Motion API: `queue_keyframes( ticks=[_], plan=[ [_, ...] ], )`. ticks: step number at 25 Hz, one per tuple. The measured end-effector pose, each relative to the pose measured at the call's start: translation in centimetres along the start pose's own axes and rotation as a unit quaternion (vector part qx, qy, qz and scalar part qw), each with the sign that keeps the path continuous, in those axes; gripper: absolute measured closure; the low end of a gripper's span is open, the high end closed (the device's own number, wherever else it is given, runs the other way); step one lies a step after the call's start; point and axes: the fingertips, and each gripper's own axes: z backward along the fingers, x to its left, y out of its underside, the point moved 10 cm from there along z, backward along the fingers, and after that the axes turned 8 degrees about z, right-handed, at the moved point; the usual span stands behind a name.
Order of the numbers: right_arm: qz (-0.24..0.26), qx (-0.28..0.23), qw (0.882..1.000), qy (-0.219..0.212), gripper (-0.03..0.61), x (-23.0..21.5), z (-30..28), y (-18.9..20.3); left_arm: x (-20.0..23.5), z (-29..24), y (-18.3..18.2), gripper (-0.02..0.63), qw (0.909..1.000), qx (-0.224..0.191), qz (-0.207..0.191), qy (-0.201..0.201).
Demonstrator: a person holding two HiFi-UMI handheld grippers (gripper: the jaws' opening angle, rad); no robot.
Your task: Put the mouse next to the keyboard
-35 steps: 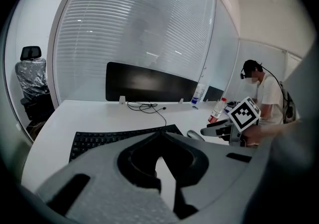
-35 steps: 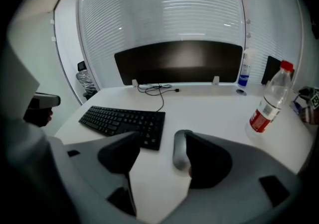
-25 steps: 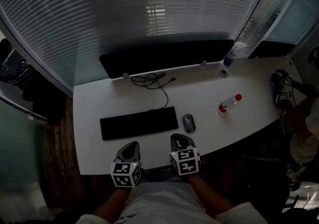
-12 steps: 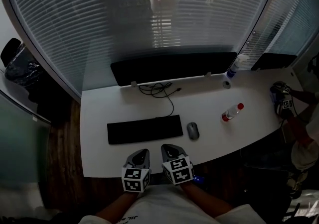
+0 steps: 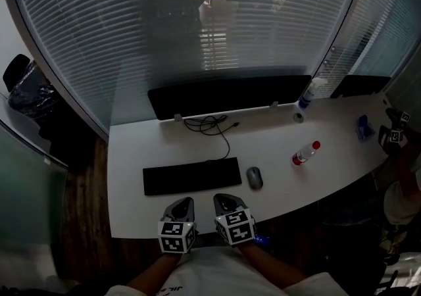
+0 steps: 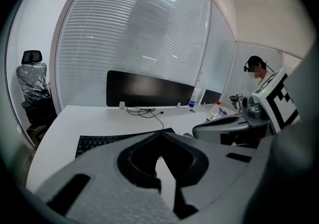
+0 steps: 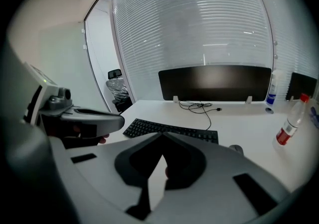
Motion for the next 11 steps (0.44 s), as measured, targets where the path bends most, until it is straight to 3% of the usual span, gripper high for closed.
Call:
queue_keyframes(
  ticks=[11],
  plan=[
    [-0.001,0.003,1.0,-0.004,0.575,-0.09,0.0,-0.32,0.37,0.11,-0.33,0.607,1.0,-0.004,0.001,-0.007]
  ],
)
